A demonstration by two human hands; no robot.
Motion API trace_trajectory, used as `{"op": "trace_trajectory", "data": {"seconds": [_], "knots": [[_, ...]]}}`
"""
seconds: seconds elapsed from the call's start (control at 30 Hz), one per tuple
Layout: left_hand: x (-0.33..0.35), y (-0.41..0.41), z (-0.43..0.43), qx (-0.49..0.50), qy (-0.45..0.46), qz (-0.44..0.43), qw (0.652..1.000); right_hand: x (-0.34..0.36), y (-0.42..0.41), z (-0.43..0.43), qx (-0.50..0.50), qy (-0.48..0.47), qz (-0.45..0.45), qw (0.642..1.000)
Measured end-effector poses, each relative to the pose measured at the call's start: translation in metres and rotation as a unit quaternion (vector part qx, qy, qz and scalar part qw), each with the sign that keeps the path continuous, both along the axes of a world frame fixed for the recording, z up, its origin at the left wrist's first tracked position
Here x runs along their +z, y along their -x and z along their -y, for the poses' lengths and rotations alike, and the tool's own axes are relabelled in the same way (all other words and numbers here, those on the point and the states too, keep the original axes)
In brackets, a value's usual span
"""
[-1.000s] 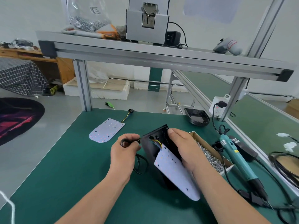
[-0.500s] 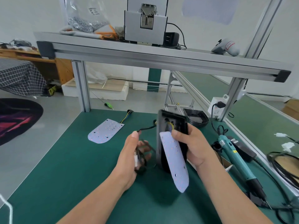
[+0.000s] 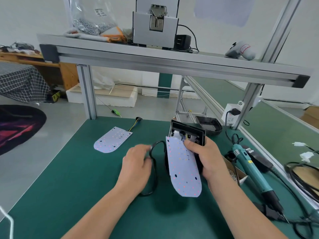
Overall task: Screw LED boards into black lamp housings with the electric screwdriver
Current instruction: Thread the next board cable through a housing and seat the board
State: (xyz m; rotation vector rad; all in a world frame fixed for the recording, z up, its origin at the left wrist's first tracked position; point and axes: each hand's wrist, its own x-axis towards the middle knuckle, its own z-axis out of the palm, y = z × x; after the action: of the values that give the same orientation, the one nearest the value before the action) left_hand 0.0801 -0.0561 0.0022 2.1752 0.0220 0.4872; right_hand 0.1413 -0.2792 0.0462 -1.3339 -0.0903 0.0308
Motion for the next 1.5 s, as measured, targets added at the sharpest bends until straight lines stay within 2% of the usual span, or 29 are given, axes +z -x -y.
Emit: {"op": "trace_trajectory", "data": {"seconds": [0.07,0.1,0.2,0.27,0.37,0.53,0.67,0.87,1.0,1.13,1.3,1.5], "knots": [[0.007,0.005,-0.001,-0.01,0.185,0.011,0.983,-0.004,0.001,-0.005,0.001,0.026,0.006,1.0],[0.008,0.007,-0.002,-0.034,0.244,0.021,0.969,-0.005,0.001,-0.007,-0.002,0.038,0.005,0.999],[0.01,0.012,-0.005,-0.116,0.31,0.026,0.943,-0.009,0.002,-0.011,-0.03,0.067,0.006,0.997],[0.01,0.015,-0.005,-0.149,0.31,0.019,0.939,-0.011,0.003,-0.013,-0.045,0.079,0.012,0.996],[0.01,0.015,-0.001,-0.165,0.256,0.011,0.952,-0.013,0.003,-0.014,-0.05,0.093,0.023,0.994],[0.014,0.017,0.003,-0.131,0.171,0.04,0.976,-0.014,0.003,-0.016,-0.072,0.104,0.035,0.991],[0.012,0.016,0.004,-0.128,0.121,-0.003,0.984,-0.011,0.001,-0.011,-0.095,0.092,0.039,0.99],[0.007,0.009,0.005,-0.113,0.182,-0.032,0.976,-0.009,0.0,-0.014,-0.124,0.122,0.038,0.984],[0.007,0.007,0.003,-0.105,0.287,-0.057,0.95,-0.006,0.009,-0.025,-0.097,0.136,0.028,0.985],[0.005,0.008,0.011,-0.098,0.349,-0.058,0.93,-0.008,0.015,-0.03,-0.075,0.145,0.047,0.986],[0.004,0.01,0.017,-0.064,0.351,-0.031,0.933,-0.004,0.02,-0.031,-0.023,0.141,0.082,0.986],[0.002,0.011,0.017,-0.042,0.3,-0.007,0.953,-0.008,0.013,-0.028,0.048,0.124,0.089,0.987]]}}
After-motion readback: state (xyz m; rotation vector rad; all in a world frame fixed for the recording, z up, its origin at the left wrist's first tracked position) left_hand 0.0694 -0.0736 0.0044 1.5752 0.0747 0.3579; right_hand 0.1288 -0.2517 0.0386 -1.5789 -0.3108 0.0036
